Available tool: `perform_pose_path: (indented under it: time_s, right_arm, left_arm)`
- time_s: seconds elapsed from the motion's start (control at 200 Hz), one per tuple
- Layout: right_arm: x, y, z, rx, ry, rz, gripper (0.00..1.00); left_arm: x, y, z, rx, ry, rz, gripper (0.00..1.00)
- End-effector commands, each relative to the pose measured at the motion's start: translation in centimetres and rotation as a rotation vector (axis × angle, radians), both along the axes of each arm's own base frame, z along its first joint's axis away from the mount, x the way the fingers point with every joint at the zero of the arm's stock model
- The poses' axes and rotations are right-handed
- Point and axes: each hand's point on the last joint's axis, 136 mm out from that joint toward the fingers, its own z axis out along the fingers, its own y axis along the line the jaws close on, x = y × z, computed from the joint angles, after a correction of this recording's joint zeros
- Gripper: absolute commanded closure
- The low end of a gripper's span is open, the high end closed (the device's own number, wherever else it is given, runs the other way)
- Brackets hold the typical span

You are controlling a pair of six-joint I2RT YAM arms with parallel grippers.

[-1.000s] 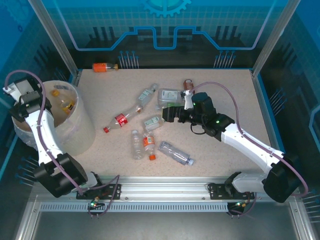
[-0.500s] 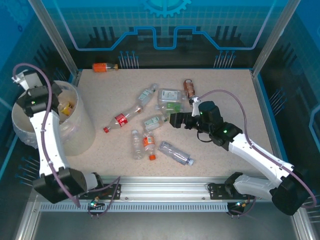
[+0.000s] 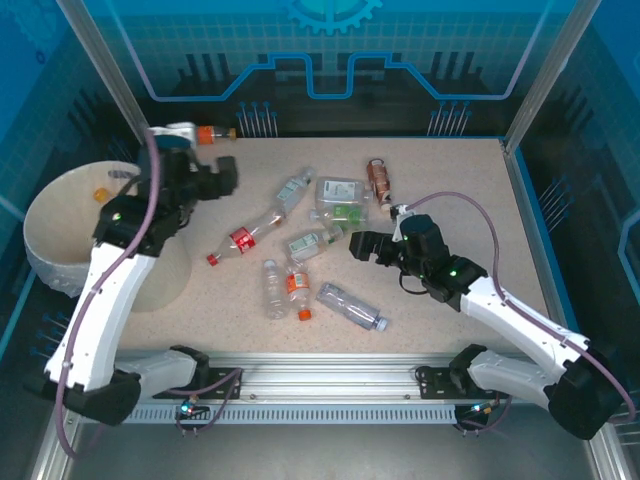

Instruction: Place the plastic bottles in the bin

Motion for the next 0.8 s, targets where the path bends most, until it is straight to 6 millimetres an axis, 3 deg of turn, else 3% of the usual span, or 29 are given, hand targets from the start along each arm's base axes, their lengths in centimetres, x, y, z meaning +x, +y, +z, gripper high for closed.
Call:
perform_pose_path:
  time_s: [0.0, 0.08, 0.23, 0.41, 0.515, 0.68, 0.795]
  right_arm:
    - [-0.2, -1.5, -0.5, -0.007, 0.021, -0.06, 0.0]
    - [-0.5, -2.0, -0.8, -0.018, 0.032, -0.078, 0.0]
    - [-1.0, -3.5, -0.9, -0.043, 0.035, -0.132, 0.0]
    - [-1.8, -4.8, -0.7, -0.037, 0.034, -0.176, 0.0]
    - [-2.3, -5.0, -1.0, -0.039, 0.047, -0.167, 0.0]
    - [-2.8, -4.9, -1.0, -0.028, 0.044, -0.15, 0.0]
    - [-3.1, -5.3, -1.3, -0.013, 0.049, -0.166, 0.0]
  left_arm:
    - [-0.3, -5.5, -4.7, 0.031, 0.197, -0.23, 0.01]
    - [0.0, -7.4, -7.8, 0.118, 0.312, -0.311, 0.01]
    - [0.2, -7.8, -13.3, 0.217, 0.532, -0.361, 0.01]
    - [0.3, -8.5, -18.0, 0.218, 0.7, -0.441, 0.01]
    - [2.1, -8.3, -20.1, 0.212, 0.727, -0.443, 0.01]
    - [5.9, -6.3, -23.9, 0.263, 0.778, -0.41, 0.01]
    - [8.1, -6.3, -26.4, 0.25, 0.763, -0.473, 0.01]
